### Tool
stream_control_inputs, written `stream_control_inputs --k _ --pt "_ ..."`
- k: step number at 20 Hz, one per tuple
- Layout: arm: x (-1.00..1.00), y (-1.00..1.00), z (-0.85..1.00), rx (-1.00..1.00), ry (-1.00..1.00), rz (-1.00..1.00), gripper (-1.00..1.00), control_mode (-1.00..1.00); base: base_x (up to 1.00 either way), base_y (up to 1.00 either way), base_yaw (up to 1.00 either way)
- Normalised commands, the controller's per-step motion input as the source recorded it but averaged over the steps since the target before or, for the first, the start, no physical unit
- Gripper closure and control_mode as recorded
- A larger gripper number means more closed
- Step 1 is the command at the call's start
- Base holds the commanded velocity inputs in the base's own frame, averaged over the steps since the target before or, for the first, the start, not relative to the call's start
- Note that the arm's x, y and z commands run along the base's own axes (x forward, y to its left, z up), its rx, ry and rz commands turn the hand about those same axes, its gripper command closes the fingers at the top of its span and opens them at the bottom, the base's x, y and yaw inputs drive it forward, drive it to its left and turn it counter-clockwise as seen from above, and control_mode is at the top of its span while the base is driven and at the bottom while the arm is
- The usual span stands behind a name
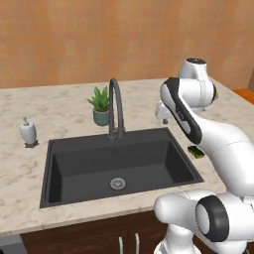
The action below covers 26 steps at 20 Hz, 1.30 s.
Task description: Pick the pan and sponge and place them into the sink. Then turn on the water.
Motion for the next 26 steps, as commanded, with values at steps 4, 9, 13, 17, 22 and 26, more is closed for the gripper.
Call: stream_control_inputs --k 4,9,13,17,22,26 --pt "0.00 -0.97 -0.27 0.00 0.15 -0.02 -1.00 -1.00 0.00 0.00 0.00" --pt "-0.04 -0.99 -0.19 0.00 0.20 -0.12 -1.00 -1.00 0.00 0.00 0.00" --pt "-0.08 -0.86 -0.20 0.00 0.17 -0.08 -1.00 -1.00 0.00 0.00 0.00" --pt "-0.04 -0.69 -0.25 0.00 0.13 -0.06 -1.00 -1.00 0.00 0.00 0.00" --pt "0.00 -0.36 -0.23 0.00 0.09 -0.02 -1.00 -1.00 0.00 0.00 0.00" --pt "0.08 -0.44 -0.25 -0.05 0.01 -0.05 -1.00 -1.00 0.00 0.00 0.00"
